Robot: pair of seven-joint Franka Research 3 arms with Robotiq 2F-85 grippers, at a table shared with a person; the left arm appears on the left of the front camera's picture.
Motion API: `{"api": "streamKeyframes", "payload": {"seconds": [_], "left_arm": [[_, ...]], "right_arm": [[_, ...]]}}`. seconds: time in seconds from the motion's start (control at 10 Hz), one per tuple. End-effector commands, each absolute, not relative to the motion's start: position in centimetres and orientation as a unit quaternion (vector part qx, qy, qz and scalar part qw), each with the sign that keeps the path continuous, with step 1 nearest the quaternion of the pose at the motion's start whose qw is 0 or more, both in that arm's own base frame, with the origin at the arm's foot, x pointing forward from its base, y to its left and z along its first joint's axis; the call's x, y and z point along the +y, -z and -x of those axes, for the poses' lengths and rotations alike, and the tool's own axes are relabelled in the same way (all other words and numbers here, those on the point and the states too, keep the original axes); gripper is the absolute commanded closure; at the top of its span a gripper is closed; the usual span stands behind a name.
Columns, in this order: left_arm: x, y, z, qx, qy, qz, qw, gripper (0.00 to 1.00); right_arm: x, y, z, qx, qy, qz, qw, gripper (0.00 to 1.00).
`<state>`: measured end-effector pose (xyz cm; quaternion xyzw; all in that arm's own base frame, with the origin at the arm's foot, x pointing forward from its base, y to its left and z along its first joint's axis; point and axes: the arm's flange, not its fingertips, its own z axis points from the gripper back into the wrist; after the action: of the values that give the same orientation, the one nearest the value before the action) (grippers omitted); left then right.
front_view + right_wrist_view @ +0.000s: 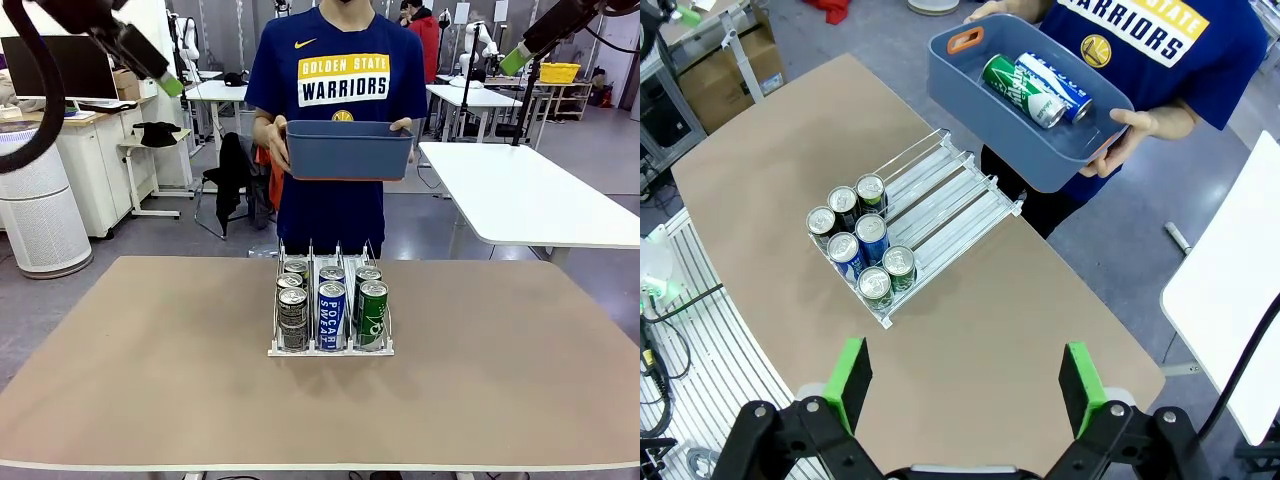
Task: Fill the beverage cans into the dispenser.
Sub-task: Pick up the Ionic drink handed by the human.
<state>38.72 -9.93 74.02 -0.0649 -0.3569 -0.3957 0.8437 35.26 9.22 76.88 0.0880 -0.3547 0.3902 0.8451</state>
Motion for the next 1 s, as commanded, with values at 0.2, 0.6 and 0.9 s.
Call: {"api": "streamKeyframes", "payload": {"seconds": [0.2,0.6,0.9], "left_arm": [[-10.12,-74.63,-39.00,-0.321,0.407,0.064,0.853,0.00],[-10.29,-75.55,-38.64,-0.350,0.402,0.060,0.844,0.00],[-10.29,-75.55,-38.64,-0.350,0.402,0.060,0.844,0.00]], "right_arm": [[9.26,-76.88,-35.24,-0.355,-0.390,-0.088,0.845,0.00],[9.26,-76.88,-35.24,-0.355,-0.390,-0.088,0.845,0.00],[9.26,-76.88,-35.24,-0.355,-0.390,-0.088,0.845,0.00]]}}
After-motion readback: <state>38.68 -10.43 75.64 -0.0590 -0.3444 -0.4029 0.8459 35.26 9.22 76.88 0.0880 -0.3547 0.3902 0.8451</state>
